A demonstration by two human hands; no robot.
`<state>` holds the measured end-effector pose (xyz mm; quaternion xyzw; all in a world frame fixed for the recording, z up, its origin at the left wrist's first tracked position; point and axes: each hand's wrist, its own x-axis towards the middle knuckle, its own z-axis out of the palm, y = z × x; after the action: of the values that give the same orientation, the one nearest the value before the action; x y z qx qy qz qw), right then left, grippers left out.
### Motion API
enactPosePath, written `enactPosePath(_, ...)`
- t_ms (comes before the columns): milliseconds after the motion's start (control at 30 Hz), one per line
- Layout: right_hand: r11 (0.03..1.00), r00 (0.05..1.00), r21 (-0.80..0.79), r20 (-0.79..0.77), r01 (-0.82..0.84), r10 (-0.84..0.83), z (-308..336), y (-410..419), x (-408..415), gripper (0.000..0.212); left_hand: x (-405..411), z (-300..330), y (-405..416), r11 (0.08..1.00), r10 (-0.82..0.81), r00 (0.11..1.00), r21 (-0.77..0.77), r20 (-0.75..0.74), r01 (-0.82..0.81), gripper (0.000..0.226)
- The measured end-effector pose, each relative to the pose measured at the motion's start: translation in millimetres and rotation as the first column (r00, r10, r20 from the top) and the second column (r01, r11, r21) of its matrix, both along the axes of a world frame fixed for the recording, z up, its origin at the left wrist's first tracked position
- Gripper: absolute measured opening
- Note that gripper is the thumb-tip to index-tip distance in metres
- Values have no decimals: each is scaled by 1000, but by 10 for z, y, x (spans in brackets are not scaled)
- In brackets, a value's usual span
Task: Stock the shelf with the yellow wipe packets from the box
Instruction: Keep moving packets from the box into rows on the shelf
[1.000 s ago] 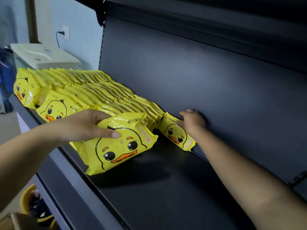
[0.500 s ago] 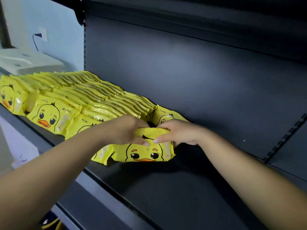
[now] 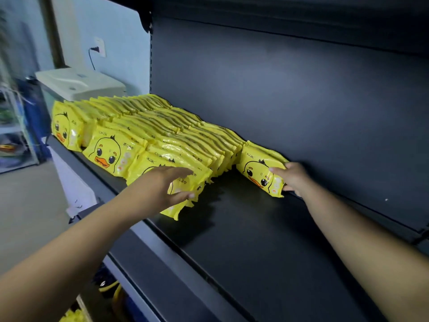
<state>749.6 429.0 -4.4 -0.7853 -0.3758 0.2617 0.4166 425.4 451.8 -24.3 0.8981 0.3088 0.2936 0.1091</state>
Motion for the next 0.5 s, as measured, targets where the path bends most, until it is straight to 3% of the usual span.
enactPosePath(100,999,980,24,194,41,-45,-138,168,3,26,-147,-9,-44,999,37,999,-14,8,-37,96)
enactPosePath(200,996,817,-36,575,81,-46,-194,191,-9,38,-226,-38,-98,997,71,997,-11,-3,-71,80)
enactPosePath(400,995,633,91,769,28,-88,-201,80,12,54,-402,-69,-216,985,161,981,-80,107,-153,101)
enactPosePath(500,953,442,238,887,-189,-134,-197,11,-201,52,-518,-115,-311,971,231,967,-80,107,-224,100)
